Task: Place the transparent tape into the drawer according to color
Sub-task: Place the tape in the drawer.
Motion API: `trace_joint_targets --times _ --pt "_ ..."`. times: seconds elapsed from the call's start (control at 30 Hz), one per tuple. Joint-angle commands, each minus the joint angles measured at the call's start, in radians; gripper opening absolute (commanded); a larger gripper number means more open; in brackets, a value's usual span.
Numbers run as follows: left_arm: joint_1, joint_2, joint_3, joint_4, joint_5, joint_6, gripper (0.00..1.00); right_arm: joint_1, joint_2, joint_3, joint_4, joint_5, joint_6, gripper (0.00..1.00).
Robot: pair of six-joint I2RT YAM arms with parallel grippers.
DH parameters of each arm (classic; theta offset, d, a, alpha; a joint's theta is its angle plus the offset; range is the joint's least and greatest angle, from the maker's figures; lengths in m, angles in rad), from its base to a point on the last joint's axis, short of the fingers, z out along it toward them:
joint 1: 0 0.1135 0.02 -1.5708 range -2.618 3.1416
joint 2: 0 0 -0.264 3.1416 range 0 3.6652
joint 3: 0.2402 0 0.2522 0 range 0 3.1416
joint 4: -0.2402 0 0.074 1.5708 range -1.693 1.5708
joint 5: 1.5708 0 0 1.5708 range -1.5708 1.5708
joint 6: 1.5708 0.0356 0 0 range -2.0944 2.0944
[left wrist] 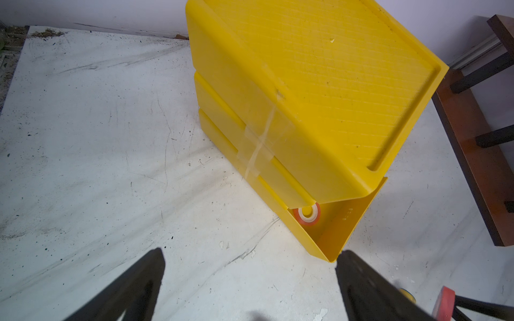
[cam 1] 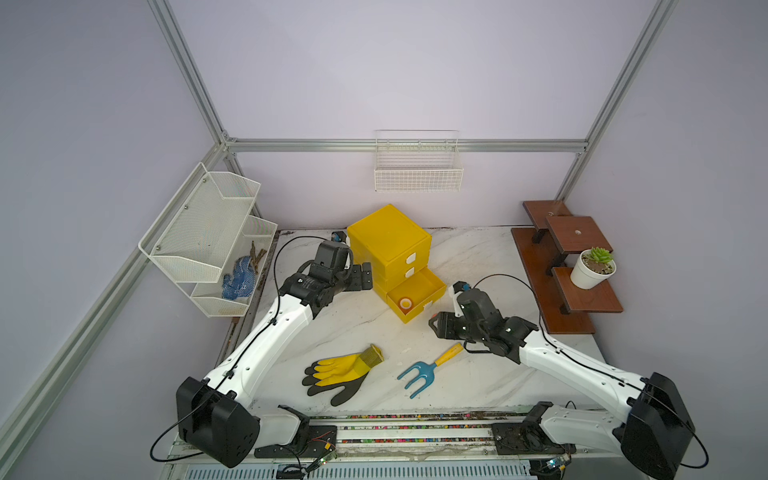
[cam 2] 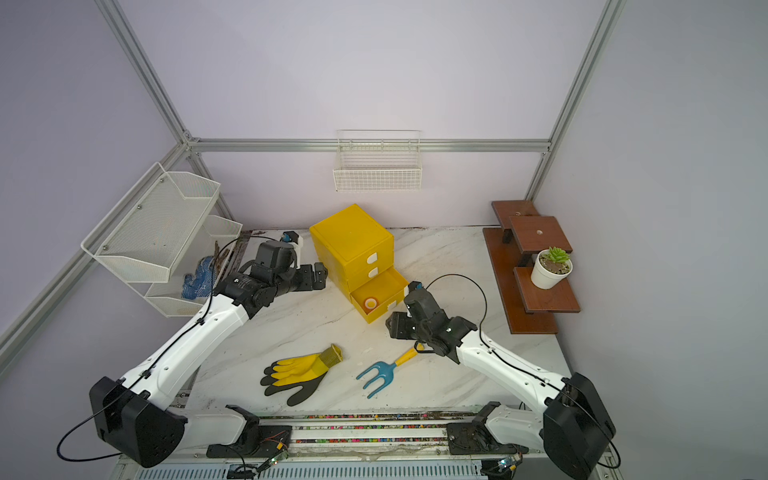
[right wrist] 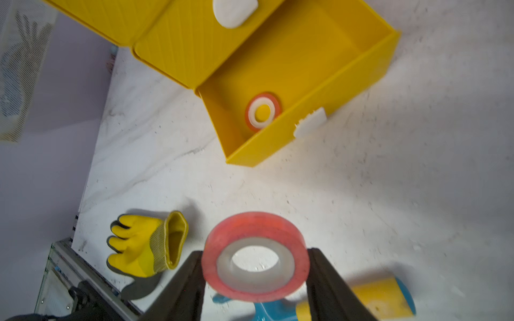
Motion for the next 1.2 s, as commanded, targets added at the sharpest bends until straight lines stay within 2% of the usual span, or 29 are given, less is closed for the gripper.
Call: trace_joint_targets --times 0.0,0.23,0.4,0.8,1.17 --pt "0.006 0.009 -0.004 0.026 -0.016 0.010 1.00 -0.005 0.087 0.065 0.203 0.070 -0.069 0.53" --pt "0.007 0.011 -0.006 0.023 -0.019 0.008 1.00 -0.007 0.291 0.198 0.227 0.267 -0.133 0.53" --pt "0.007 0.012 -0.004 0.025 -0.018 0.007 1.00 -0.014 0.384 0.246 0.205 0.354 -0.134 0.53" --pt "0.007 0.014 -0.006 0.024 -0.015 0.008 1.00 -0.054 0.517 0.311 0.259 0.342 -0.133 0.54" --pt "0.007 0.017 -0.006 0.024 -0.013 0.010 1.00 -0.067 0.553 0.326 0.254 0.328 -0.088 0.57"
